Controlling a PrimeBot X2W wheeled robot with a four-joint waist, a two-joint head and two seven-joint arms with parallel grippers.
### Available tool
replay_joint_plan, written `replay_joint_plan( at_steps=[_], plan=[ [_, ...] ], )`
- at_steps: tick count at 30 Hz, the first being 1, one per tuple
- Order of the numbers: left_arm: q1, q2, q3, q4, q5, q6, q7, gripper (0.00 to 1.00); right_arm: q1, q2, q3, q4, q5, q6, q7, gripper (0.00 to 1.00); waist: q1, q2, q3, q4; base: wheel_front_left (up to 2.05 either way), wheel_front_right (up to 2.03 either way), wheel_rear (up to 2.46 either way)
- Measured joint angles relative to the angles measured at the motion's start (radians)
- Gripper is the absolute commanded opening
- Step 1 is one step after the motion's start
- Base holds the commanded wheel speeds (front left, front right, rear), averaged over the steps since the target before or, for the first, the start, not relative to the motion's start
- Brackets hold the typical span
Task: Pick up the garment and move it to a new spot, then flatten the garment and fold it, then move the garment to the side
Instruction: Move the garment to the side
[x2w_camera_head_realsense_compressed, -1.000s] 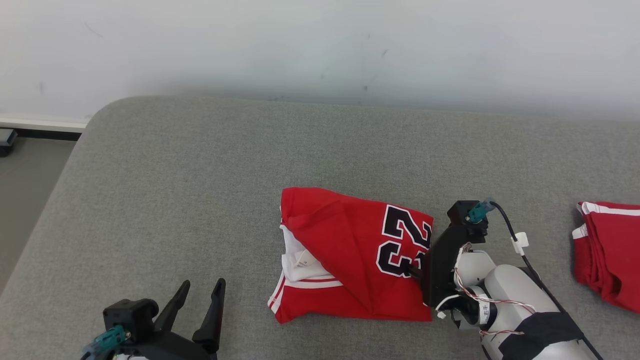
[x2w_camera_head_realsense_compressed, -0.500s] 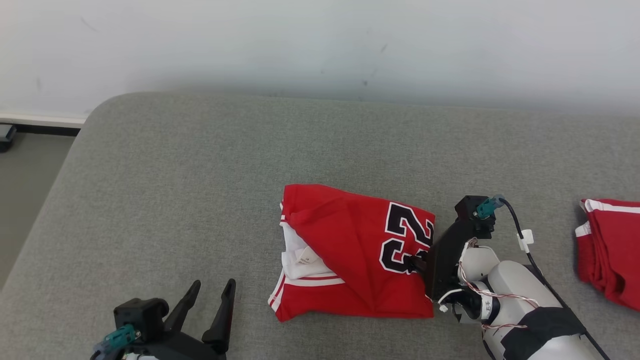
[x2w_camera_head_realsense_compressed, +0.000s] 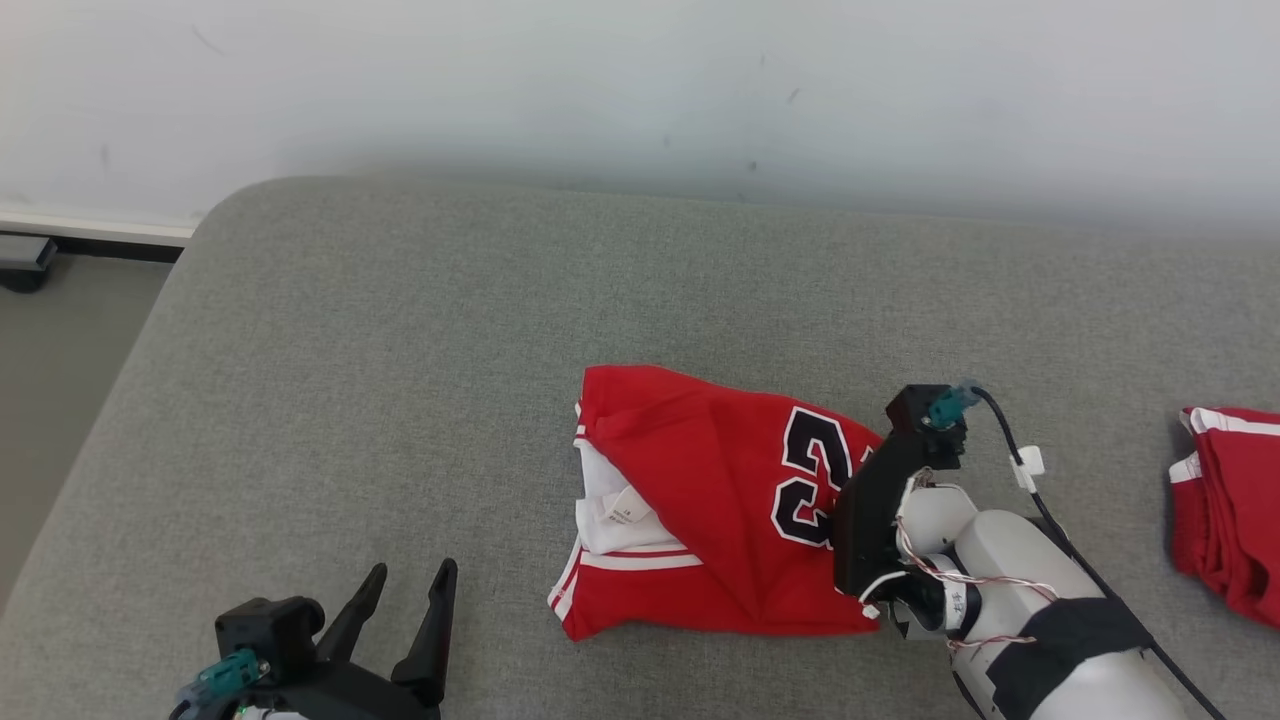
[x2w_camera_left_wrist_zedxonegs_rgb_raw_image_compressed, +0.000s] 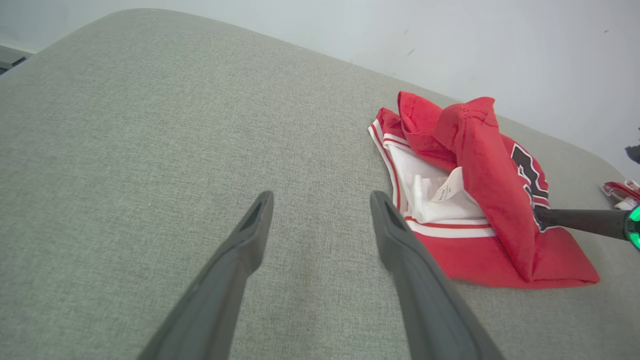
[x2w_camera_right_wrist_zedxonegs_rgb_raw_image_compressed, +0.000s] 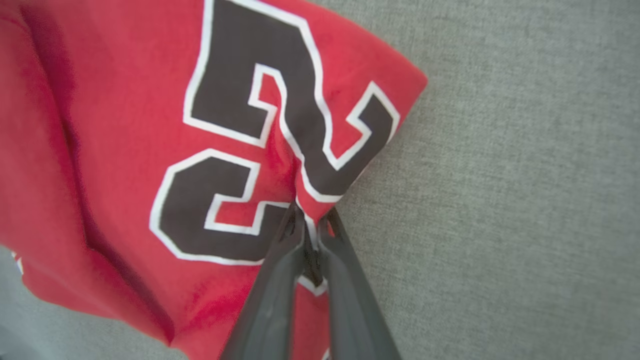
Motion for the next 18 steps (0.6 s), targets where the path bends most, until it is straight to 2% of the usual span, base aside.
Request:
replay_joint_plan(
  at_steps=[3,8,11,18],
  plan=[
    [0.0,0.0,0.004,0.004,-0.002,0.0,-0.003,1.0,-0.022,-0.002,0.028,0.003,-0.048,0.0,0.013,0.0,0.0,0.0,-0.008,-0.005,0.0,0.0,0.0],
    [0.005,-0.001,0.004,0.013,-0.019,0.001,-0.005,1.0,-0.066,-0.073,0.063,-0.06,-0.135,0.0,0.009,0.0,0.0,0.0,-0.033,-0.017,0.0,0.0,0.0],
    [0.012,0.0,0.005,0.015,-0.022,0.001,-0.012,1.0,-0.067,-0.123,0.054,-0.088,-0.163,0.0,0.002,0.0,0.0,0.0,-0.048,-0.022,0.0,0.0,0.0],
    [0.051,0.004,0.011,0.018,-0.029,0.001,-0.018,1.0,-0.054,-0.192,0.021,-0.152,-0.28,0.0,-0.016,0.0,0.0,0.0,-0.08,-0.038,0.0,0.0,0.0]
  ],
)
